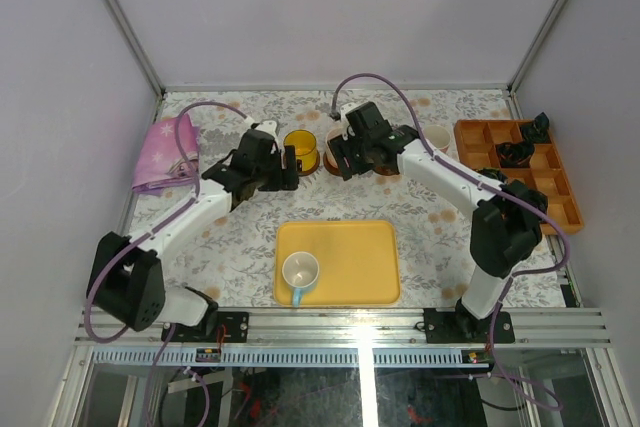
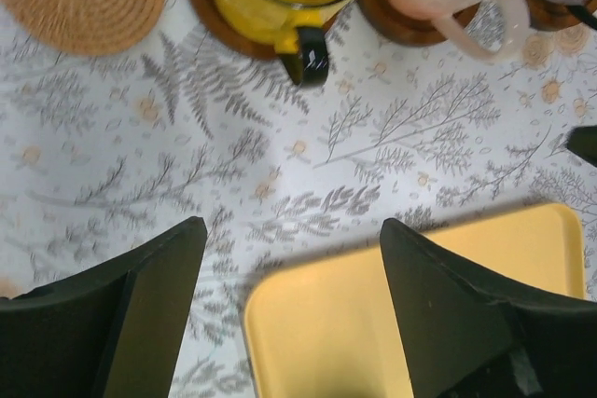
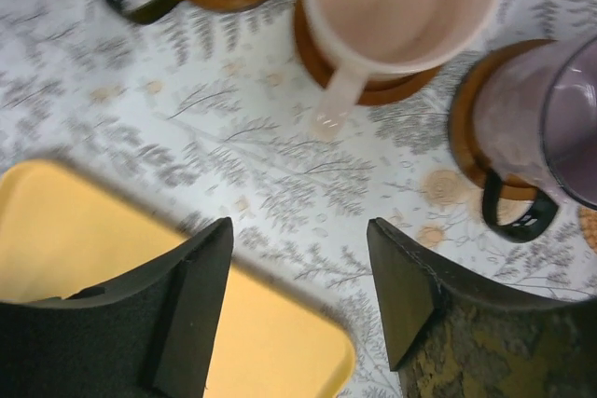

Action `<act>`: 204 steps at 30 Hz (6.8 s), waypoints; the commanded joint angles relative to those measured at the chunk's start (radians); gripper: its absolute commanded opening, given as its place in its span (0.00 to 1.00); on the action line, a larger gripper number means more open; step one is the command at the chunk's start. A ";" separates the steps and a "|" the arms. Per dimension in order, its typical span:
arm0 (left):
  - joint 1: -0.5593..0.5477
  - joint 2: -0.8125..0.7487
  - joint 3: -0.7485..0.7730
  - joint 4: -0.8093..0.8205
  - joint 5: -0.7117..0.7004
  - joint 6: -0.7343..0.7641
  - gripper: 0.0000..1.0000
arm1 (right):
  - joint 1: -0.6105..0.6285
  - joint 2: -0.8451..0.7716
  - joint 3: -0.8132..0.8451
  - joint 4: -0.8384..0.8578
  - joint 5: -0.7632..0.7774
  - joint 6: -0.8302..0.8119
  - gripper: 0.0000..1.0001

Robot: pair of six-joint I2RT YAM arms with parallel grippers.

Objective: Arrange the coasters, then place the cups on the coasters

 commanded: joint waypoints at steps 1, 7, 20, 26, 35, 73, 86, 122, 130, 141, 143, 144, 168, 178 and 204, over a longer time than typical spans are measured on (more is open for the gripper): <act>-0.002 -0.074 -0.026 -0.137 -0.077 -0.092 0.77 | -0.004 -0.083 0.042 -0.067 -0.260 -0.083 0.67; -0.001 -0.148 -0.060 -0.176 -0.128 -0.158 1.00 | 0.067 -0.098 0.045 -0.149 -0.300 -0.138 0.67; -0.001 -0.324 -0.150 -0.222 -0.193 -0.218 1.00 | 0.291 -0.166 -0.037 -0.113 -0.274 -0.080 0.67; 0.000 -0.370 -0.164 -0.321 -0.300 -0.330 1.00 | 0.325 -0.187 -0.064 -0.107 -0.286 -0.049 0.67; 0.012 -0.452 -0.229 -0.396 -0.318 -0.435 1.00 | 0.350 -0.162 -0.097 -0.086 -0.352 -0.050 0.66; 0.012 -0.631 -0.350 -0.382 -0.260 -0.505 1.00 | 0.439 -0.015 -0.035 -0.174 -0.313 0.003 0.17; 0.012 -0.599 -0.348 -0.358 -0.249 -0.471 1.00 | 0.448 -0.059 -0.043 -0.190 -0.118 0.036 0.00; -0.009 -0.498 -0.236 -0.114 0.485 0.062 0.74 | 0.372 -0.170 -0.205 -0.263 0.230 0.408 0.32; -0.034 -0.420 -0.116 -0.213 0.594 0.135 0.71 | 0.372 -0.214 -0.175 -0.285 0.269 0.394 0.51; -0.184 -0.352 -0.021 -0.422 0.471 0.191 0.70 | 0.279 -0.318 -0.099 -0.296 0.366 0.379 0.56; -0.212 -0.338 -0.018 -0.429 0.447 0.184 0.72 | 0.262 -0.344 -0.093 -0.276 0.393 0.364 0.56; -0.225 -0.328 -0.019 -0.426 0.423 0.167 0.73 | 0.255 -0.354 -0.089 -0.269 0.409 0.354 0.56; -0.428 -0.167 -0.201 -0.152 0.130 0.006 0.73 | 0.222 -0.420 -0.087 -0.221 0.481 0.272 0.53; -0.434 -0.185 -0.255 -0.043 0.056 0.028 0.68 | 0.221 -0.408 -0.087 -0.215 0.478 0.269 0.51; -0.449 -0.100 -0.260 0.043 0.148 0.100 0.49 | 0.221 -0.378 -0.089 -0.209 0.441 0.273 0.50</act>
